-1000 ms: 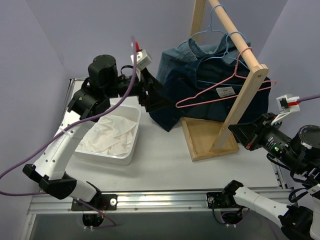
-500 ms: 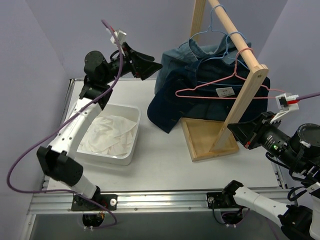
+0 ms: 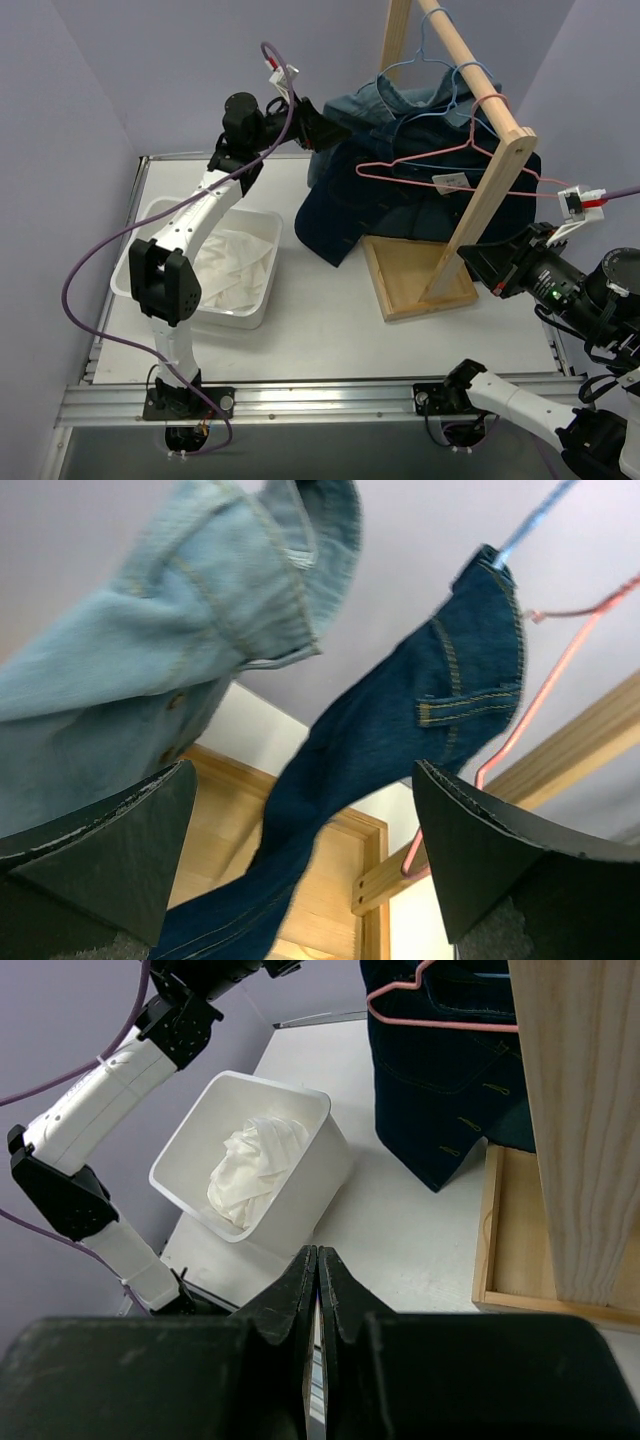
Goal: Remove the skirt from the hanger
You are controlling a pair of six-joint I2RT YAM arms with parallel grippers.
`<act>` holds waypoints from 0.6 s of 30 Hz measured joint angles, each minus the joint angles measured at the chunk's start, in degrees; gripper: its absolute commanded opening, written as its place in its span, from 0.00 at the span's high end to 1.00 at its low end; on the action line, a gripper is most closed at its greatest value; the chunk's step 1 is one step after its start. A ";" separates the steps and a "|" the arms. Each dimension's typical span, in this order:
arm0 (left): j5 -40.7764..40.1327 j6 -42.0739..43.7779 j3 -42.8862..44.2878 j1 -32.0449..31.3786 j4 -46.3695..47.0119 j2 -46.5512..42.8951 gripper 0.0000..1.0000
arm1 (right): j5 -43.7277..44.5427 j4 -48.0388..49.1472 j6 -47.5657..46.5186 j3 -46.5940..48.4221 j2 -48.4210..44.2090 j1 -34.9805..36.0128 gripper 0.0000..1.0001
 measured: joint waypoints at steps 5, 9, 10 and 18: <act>1.27 0.96 0.22 -2.95 0.24 0.13 0.02 | 0.00 -0.28 0.04 0.17 -0.02 0.00 1.00; 2.34 0.96 -1.25 -3.98 1.42 0.11 0.02 | 0.00 -0.31 0.02 0.17 -0.02 0.00 1.00; 2.45 0.96 -1.75 -3.98 1.53 0.11 0.00 | 0.00 -0.31 0.02 0.17 -0.02 0.00 1.00; 2.71 6.78 -0.81 -4.83 -6.19 0.13 0.54 | 0.00 -0.35 -0.09 0.17 -0.02 0.00 1.00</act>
